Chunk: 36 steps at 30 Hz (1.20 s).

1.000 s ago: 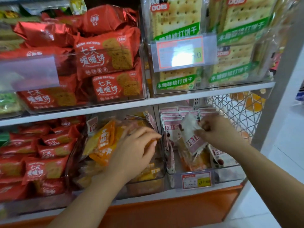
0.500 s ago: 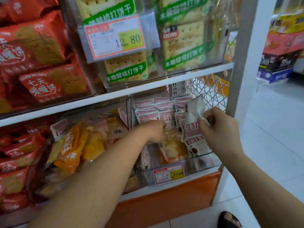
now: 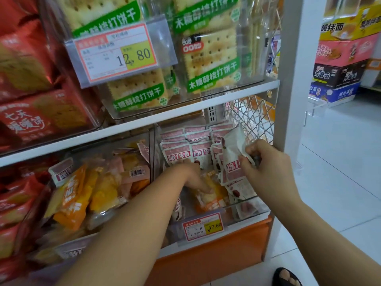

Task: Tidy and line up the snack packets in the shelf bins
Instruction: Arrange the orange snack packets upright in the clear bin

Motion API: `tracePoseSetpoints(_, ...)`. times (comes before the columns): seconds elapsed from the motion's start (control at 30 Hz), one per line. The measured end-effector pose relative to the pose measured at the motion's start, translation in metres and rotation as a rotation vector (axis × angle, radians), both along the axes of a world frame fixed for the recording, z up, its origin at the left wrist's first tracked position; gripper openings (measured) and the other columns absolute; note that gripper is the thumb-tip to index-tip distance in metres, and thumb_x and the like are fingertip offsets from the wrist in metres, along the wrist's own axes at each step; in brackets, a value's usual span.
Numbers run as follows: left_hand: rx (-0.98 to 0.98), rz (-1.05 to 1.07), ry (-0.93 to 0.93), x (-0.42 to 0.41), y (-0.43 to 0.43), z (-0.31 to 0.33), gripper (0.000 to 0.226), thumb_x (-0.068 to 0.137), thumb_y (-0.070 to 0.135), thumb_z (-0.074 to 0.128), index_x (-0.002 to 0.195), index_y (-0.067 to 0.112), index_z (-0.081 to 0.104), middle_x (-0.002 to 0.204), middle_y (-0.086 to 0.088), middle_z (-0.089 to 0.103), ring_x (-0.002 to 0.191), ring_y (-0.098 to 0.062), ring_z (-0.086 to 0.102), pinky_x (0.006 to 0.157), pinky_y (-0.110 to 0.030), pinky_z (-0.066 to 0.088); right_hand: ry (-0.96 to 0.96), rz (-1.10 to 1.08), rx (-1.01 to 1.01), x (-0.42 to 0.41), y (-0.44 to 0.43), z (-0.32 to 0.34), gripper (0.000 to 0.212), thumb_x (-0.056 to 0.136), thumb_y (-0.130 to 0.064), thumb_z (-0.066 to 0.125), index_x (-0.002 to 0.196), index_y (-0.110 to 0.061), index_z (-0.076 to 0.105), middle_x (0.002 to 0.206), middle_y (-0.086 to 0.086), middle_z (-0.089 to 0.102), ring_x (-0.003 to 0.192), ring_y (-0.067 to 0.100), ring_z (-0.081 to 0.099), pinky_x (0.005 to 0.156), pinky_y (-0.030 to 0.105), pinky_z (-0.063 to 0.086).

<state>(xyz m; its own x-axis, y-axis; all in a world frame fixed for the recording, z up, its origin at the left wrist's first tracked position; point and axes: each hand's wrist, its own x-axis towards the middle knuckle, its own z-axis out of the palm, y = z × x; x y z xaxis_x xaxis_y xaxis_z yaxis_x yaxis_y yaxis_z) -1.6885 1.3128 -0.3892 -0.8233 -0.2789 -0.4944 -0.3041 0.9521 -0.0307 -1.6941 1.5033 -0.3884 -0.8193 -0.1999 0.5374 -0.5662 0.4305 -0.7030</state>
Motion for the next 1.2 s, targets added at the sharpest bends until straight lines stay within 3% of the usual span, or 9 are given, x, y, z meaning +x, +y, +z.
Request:
tracePoseSetpoints(0.27, 0.189, 0.084, 0.019, 0.002, 0.000, -0.006, 0.099, 0.075, 0.060, 0.068, 0.149, 0.014, 0.023, 0.153, -0.006, 0.030, 0.135, -0.026, 0.036, 0.110, -0.039, 0.034, -0.025, 0.014, 0.044, 0.000, 0.000, -0.001, 0.012, 0.081, -0.008, 0.068, 0.079, -0.013, 0.057, 0.074, -0.002, 0.058, 0.065, 0.000, 0.049, 0.055, 0.006, 0.035)
tracePoseSetpoints(0.5, 0.285, 0.156, -0.063, 0.001, -0.005, -0.002, 0.100, 0.075, 0.068, 0.061, 0.151, 0.018, 0.020, 0.157, -0.005, 0.022, 0.141, -0.027, 0.026, 0.114, -0.040, 0.025, -0.021, 0.029, 0.074, -0.002, 0.002, -0.002, 0.010, 0.081, -0.009, 0.068, 0.079, -0.012, 0.058, 0.077, 0.000, 0.061, 0.067, 0.001, 0.050, 0.056, 0.005, 0.034)
tracePoseSetpoints(0.63, 0.311, 0.190, -0.049, 0.000, -0.005, 0.000, 0.099, 0.073, 0.068, 0.062, 0.149, 0.015, 0.026, 0.155, -0.007, 0.027, 0.139, -0.027, 0.031, 0.113, -0.040, 0.028, -0.018, 0.037, 0.067, -0.002, 0.002, -0.002, 0.016, 0.081, -0.008, 0.068, 0.079, -0.016, 0.055, 0.078, -0.001, 0.060, 0.065, -0.001, 0.048, 0.057, 0.006, 0.032)
tracePoseSetpoints(0.73, 0.329, 0.170, -0.011, 0.001, -0.004, 0.000, 0.087, 0.071, 0.066, 0.067, 0.138, 0.015, 0.046, 0.143, -0.005, 0.046, 0.126, -0.024, 0.046, 0.107, -0.040, 0.037, -0.014, 0.031, 0.065, -0.002, 0.002, -0.002, 0.013, 0.081, -0.008, 0.068, 0.080, -0.014, 0.057, 0.079, 0.000, 0.062, 0.066, 0.003, 0.048, 0.058, 0.006, 0.033)
tracePoseSetpoints(0.87, 0.423, 0.140, 0.123, 0.005, -0.002, 0.007, 0.068, 0.072, 0.052, 0.074, 0.125, 0.013, 0.058, 0.128, -0.003, 0.058, 0.115, -0.021, 0.055, 0.101, -0.037, 0.043, -0.015, 0.033, -0.019, -0.003, 0.002, -0.003, 0.015, 0.081, -0.005, 0.066, 0.076, -0.015, 0.057, 0.075, -0.004, 0.060, 0.070, -0.001, 0.053, 0.061, 0.003, 0.037)
tracePoseSetpoints(1.0, 0.390, 0.067, 0.393, 0.019, 0.001, 0.026, 0.019, 0.077, 0.030, 0.075, 0.089, 0.032, 0.060, 0.088, 0.006, 0.061, 0.084, -0.013, 0.060, 0.065, -0.024, 0.044, -0.003, 0.009, -0.099, -0.004, -0.002, -0.004, 0.009, 0.082, -0.003, 0.065, 0.079, -0.011, 0.062, 0.079, -0.003, 0.064, 0.077, 0.007, 0.058, 0.069, 0.015, 0.047)
tracePoseSetpoints(1.07, 0.309, 0.104, 0.627, 0.032, 0.001, 0.041, 0.027, 0.078, 0.027, 0.074, 0.100, 0.032, 0.060, 0.090, 0.006, 0.060, 0.081, -0.011, 0.058, 0.063, -0.024, 0.043, -0.001, -0.002, -0.131, -0.003, -0.004, -0.003, 0.009, 0.083, -0.004, 0.064, 0.080, -0.012, 0.062, 0.080, -0.004, 0.064, 0.078, 0.009, 0.060, 0.069, 0.016, 0.047)
tracePoseSetpoints(1.13, 0.241, 0.169, 0.833, 0.045, -0.002, 0.053, 0.038, 0.077, 0.029, 0.073, 0.112, 0.022, 0.059, 0.098, 0.004, 0.061, 0.087, -0.014, 0.058, 0.068, -0.024, 0.042, -0.025, -0.003, -0.174, -0.002, -0.006, -0.002, 0.012, 0.084, -0.006, 0.064, 0.081, -0.016, 0.059, 0.078, -0.010, 0.061, 0.075, 0.003, 0.059, 0.067, 0.006, 0.042)
tracePoseSetpoints(1.2, 0.262, 0.222, 0.969, 0.061, -0.005, 0.059, 0.035, 0.078, 0.030, 0.073, 0.108, 0.019, 0.059, 0.094, 0.007, 0.058, 0.084, -0.010, 0.054, 0.062, -0.017, 0.034, -0.074, 0.035, -0.200, 0.001, -0.009, 0.000, 0.014, 0.085, -0.009, 0.064, 0.084, -0.021, 0.057, 0.078, -0.019, 0.057, 0.076, -0.007, 0.057, 0.064, 0.000, 0.038)
